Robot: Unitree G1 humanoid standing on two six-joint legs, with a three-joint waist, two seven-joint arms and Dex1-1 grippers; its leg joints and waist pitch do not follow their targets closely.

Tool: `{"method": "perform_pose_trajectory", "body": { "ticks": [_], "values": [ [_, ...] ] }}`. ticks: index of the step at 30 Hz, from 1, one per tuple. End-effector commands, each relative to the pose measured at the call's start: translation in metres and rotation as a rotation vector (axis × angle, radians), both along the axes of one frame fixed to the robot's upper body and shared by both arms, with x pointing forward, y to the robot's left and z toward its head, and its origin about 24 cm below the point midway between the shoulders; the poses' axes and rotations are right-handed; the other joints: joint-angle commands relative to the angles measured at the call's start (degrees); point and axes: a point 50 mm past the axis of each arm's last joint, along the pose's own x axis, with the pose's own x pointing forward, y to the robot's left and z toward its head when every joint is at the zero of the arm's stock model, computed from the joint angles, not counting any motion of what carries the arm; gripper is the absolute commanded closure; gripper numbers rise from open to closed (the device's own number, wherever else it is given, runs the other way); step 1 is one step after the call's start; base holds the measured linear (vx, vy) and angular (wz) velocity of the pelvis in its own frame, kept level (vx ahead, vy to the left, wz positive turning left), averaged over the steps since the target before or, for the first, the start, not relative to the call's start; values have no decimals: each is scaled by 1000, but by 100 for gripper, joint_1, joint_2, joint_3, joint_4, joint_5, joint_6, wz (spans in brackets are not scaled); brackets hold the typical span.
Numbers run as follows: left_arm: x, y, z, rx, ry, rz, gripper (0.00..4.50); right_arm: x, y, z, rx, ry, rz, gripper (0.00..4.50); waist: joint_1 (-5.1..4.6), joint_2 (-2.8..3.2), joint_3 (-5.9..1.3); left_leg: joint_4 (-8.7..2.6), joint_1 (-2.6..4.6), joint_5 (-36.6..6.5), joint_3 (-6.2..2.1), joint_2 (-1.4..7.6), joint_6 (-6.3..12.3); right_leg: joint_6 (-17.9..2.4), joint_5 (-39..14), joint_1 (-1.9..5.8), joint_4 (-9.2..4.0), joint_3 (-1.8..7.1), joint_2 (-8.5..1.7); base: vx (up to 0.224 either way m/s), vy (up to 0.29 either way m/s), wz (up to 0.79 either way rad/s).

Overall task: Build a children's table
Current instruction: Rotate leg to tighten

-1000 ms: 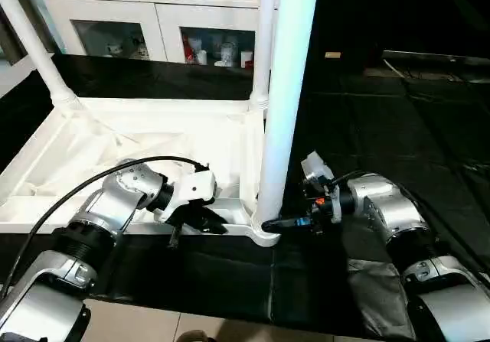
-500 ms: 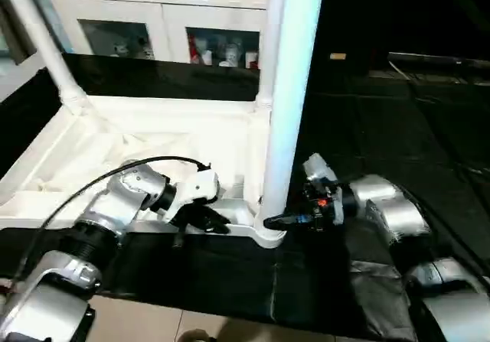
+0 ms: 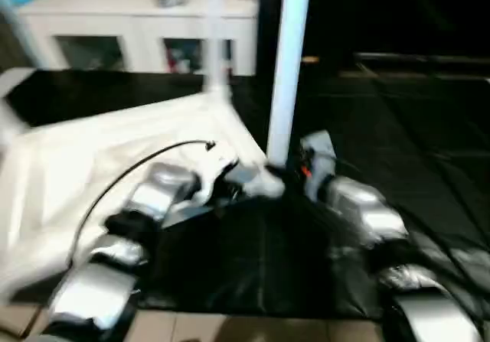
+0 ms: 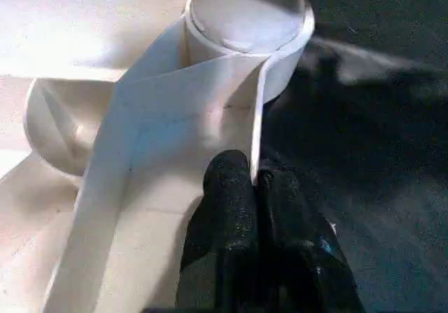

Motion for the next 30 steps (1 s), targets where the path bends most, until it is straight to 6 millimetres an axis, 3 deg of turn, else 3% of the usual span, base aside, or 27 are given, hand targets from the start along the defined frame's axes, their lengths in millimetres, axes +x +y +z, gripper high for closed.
{"method": "perform_pose_trajectory", "body": {
  "ticks": [1, 2, 5, 6, 8, 10, 13, 16, 17, 21, 23, 25, 26, 28, 29, 30],
  "values": [
    [11, -24, 26, -60, -116, 14, 450, -16, 39, -24, 98, 185, 55, 216, -41, 15, -360, -432, 76, -2134, -170, 184, 104, -251, -2883, 238, -619, 249, -508, 0, 0, 0],
    [12, -24, 26, -53, -119, 13, 450, -14, 38, -23, 144, 217, 3, 182, -55, 6, -364, -430, 96, -2082, -156, 180, 119, -362, -2745, 215, -613, 293, -528, 0, 0, 0],
    [11, -23, 25, -34, -124, -25, 450, -11, 31, -21, 117, 175, -49, 175, -35, 1, -394, -433, 47, -1722, -135, 190, 175, -608, -2223, 239, -518, 358, -543, 0, 0, 0],
    [10, -21, 24, -27, -123, -48, 450, -11, 29, -19, 110, 142, -38, 144, -29, -1, -408, -429, 26, -1602, -126, 190, 189, -646, -2077, 254, -499, 368, -543, 0, 0, 0],
    [9, -21, 24, -25, -121, -57, 450, -11, 29, -18, 107, 128, -30, 136, -8, -7, -433, -404, 15, -1274, -92, 204, 258, -853, -1558, 250, -412, 404, -531, 0, 0, 0],
    [6, -18, 21, -12, -118, -104, 450, -12, 24, -19, 66, 107, 2, 121, 12, -5, -430, -386, -4, -1152, -74, 187, 313, -940, -1449, 261, -390, 411, -537, 0, 0, 0],
    [2, -14, 18, 6, -120, -174, 450, -16, 13, -20, -2, 55, 65, 91, 79, -6, -446, -383, -23, -895, -74, 204, 386, -884, -1288, 286, -366, 409, -530, 0, 0, 0],
    [-2, -9, 16, 35, -130, -243, 450, -20, -2, -17, 14, 5, 101, 82, 129, -19, -452, -383, -18, -822, -63, 231, 442, -952, -1063, 280, -322, 422, -524, 0, 0, 0],
    [-3, -7, 16, 48, -146, -276, 450, -22, -9, -14, 23, -19, 118, 54, 151, -18, -446, -391, -3, -862, -68, 245, 451, -920, -1101, 275, -339, 419, -518, 0, 0, 0],
    [-5, 3, 14, 110, -181, -361, 450, -32, -34, -3, 67, -92, 195, 22, 251, -10, -437, -394, 14, -1046, -53, 264, 444, -797, -1372, 263, -378, 425, -529, 0, 0, 0],
    [-6, 6, 13, 119, -183, -397, 450, -38, -48, 2, 70, -112, 225, 4, 301, 42, -437, -395, 46, -1141, -58, 279, 370, -762, -1507, 223, -391, 426, -524, 0, 0, 0],
    [-5, 6, 13, 143, -215, -423, 450, -45, -60, 7, 72, -119, 248, 1, 352, 15, -429, -393, 51, -1190, -55, 285, 360, -722, -1508, 221, -409, 430, -507, 0, 0, 0],
    [-3, 1, 15, 156, -250, -442, 450, -57, -71, 12, 73, -118, 318, 1, 388, 125, -438, -384, 47, -1186, -65, 278, 343, -727, -1481, 231, -395, 428, -508, 0, 0, 0],
    [-2, -1, 16, 154, -259, -443, 450, -61, -72, 13, 74, -120, 352, 1, 429, 69, -438, -374, 102, -1314, -48, 306, 338, -715, -1426, 190, -423, 443, -503, 0, 0, 0],
    [-2, -6, 18, 136, -285, -451, 450, -70, -73, 16, 64, -132, 409, 1, 433, 26, -435, -379, 14, -1264, -48, 262, 375, -731, -1414, 266, -397, 432, -510, 0, 0, 0],
    [-1, -7, 18, 132, -297, -447, 450, -73, -72, 18, 65, -135, 430, 1, 446, 28, -440, -376, 19, -1242, -47, 262, 389, -720, -1449, 256, -398, 431, -518, 0, 0, 0]
  ]
}}
